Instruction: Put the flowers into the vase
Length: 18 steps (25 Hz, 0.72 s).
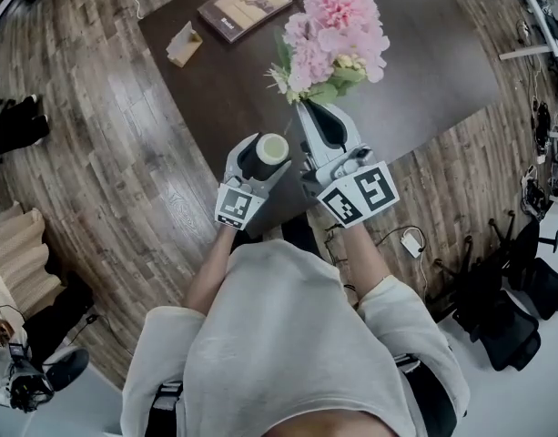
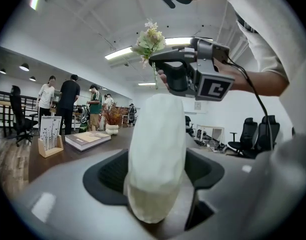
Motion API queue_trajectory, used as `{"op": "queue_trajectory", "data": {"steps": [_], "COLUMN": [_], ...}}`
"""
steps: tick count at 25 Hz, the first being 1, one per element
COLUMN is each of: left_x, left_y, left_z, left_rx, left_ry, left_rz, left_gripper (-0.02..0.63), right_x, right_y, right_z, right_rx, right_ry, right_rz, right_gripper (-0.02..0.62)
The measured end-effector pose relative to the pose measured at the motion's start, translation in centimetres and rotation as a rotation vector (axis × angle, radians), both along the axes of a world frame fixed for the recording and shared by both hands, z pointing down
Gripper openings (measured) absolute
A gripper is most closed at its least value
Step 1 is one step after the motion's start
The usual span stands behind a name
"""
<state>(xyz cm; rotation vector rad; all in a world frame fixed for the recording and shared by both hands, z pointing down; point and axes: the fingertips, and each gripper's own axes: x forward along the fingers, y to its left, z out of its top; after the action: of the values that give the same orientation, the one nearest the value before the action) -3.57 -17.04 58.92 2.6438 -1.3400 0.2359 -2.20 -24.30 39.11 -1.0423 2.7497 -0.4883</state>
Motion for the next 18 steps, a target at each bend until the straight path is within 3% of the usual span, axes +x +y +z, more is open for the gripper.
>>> {"op": "queue_trajectory", "data": {"steps": [7,18], "left_x": [0.3,0.1], "left_y": [0.4,0.3], "left_z": [-0.2,-0.1], "left_rx": [0.003,0.006], "left_ry": [0.002,0.011], "left_rz": [0.000,-0.007], "left_gripper": [0.345,0.345], "right_x": [-1.4,-1.3], "right_y": [2.7,6.0], "right_z": [1.8,6.9], "right_rx": [0.008,-0.015], "right_ry": [0.016,0.110], "right_rz": [-0.066,-0.068], "right_gripper": [0.021,0.026]}}
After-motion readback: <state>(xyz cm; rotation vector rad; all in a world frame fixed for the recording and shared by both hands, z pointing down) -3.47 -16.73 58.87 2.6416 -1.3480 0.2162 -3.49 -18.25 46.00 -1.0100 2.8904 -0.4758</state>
